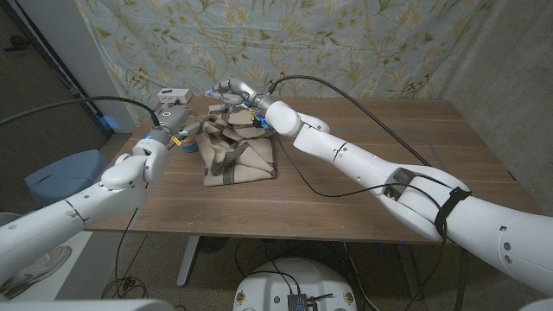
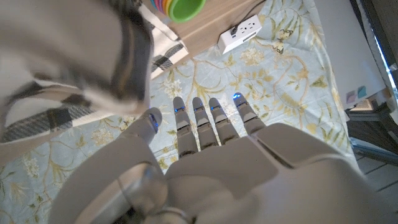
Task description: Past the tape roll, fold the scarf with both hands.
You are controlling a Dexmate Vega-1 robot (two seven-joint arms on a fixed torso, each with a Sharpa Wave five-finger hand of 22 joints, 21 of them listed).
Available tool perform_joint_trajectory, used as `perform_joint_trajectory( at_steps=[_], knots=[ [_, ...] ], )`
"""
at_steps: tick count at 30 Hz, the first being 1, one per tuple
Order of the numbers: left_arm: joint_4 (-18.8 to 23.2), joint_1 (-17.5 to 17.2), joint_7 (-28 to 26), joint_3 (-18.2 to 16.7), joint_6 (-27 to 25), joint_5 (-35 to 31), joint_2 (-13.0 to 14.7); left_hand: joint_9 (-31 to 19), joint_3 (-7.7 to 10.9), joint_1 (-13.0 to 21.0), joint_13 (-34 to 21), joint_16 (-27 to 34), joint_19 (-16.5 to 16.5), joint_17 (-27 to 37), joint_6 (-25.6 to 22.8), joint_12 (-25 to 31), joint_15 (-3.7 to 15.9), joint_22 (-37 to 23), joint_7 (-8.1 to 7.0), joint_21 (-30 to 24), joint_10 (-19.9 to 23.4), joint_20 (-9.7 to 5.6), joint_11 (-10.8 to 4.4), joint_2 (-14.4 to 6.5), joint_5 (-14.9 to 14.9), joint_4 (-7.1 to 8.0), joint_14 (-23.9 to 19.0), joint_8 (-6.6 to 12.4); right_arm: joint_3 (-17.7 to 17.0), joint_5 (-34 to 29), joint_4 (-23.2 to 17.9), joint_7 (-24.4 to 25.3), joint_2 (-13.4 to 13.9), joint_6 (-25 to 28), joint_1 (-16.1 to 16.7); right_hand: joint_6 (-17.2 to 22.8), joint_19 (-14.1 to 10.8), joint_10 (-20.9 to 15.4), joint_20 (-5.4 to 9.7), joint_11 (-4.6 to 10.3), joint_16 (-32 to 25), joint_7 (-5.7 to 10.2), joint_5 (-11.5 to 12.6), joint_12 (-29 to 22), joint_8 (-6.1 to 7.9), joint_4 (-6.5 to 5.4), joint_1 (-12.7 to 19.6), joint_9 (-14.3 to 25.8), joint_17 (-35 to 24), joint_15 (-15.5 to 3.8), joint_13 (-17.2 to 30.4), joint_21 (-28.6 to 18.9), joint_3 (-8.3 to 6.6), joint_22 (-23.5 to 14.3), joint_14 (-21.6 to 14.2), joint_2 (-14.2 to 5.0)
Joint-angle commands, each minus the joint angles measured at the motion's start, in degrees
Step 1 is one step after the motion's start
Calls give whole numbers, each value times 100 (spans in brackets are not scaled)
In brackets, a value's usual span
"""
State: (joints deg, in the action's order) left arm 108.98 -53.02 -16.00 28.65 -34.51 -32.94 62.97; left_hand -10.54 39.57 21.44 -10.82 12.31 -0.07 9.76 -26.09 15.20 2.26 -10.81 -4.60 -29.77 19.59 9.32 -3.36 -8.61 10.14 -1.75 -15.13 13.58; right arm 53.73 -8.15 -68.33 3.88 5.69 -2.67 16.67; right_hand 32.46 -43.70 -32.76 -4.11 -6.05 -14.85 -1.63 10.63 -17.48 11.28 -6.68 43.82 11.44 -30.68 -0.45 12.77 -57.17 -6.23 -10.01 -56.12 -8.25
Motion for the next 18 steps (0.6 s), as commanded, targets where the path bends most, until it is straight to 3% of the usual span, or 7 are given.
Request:
perform_joint_trajectory(
  at_steps=[1,4,5,10,13,18],
  knots=[
    [1406,-2176,-1013,-1924,-284,457,768,-15,-11,-39,-18,79,154,37,-198,67,47,-12,28,-42,202,5,-19,51,11,-41,-292,35,-15,-491,-302,838,164,818,88,15,486,71,-7,120,154,96,-6,110,37,154,134,7,-14,9,11,225,-46,-18,448,36],
    [1562,-2648,-1191,-2351,-168,503,749,-15,-14,-62,-20,83,209,36,-274,82,36,-16,62,-58,298,-3,-28,63,16,-59,-374,32,90,-834,-590,917,288,1671,95,-188,975,297,-38,187,265,210,-16,281,-14,244,95,7,-44,39,22,458,-59,-18,983,74],
    [1558,-2660,-1174,-2370,-146,486,732,-16,-13,-65,-21,79,210,36,-280,85,38,-17,68,-58,315,1,-35,64,17,-62,-377,30,98,-835,-605,913,289,1718,92,-281,1159,376,-13,194,298,249,-16,331,-32,285,89,8,-46,44,32,546,-51,-17,1162,112],
    [1585,-2878,-1205,-2561,169,411,636,-16,-5,-74,-22,77,261,35,-324,83,66,-20,65,-74,361,-4,-46,63,22,-80,-435,21,402,-1232,-774,670,430,2852,-3,-708,1590,833,-96,255,384,326,0,537,-77,409,56,20,-35,99,87,795,-29,-11,1855,196],
    [1591,-2917,-1195,-2628,295,357,532,-16,-2,-81,-22,75,287,34,-366,75,78,-23,52,-82,375,-17,-58,65,24,-94,-472,19,533,-1330,-721,571,450,3208,-53,-853,1725,1020,-124,252,419,331,4,600,-84,435,36,25,-19,126,104,878,-23,-9,2110,210],
    [1568,-2979,-1230,-2747,606,229,387,-17,5,-84,-23,68,318,33,-378,66,78,-25,75,-92,389,-18,-62,65,27,-110,-496,6,662,-1363,-482,528,432,3464,-119,-891,1802,1053,-147,249,431,339,0,599,-68,431,-12,28,2,135,115,932,-3,-7,2248,231]
  ],
)
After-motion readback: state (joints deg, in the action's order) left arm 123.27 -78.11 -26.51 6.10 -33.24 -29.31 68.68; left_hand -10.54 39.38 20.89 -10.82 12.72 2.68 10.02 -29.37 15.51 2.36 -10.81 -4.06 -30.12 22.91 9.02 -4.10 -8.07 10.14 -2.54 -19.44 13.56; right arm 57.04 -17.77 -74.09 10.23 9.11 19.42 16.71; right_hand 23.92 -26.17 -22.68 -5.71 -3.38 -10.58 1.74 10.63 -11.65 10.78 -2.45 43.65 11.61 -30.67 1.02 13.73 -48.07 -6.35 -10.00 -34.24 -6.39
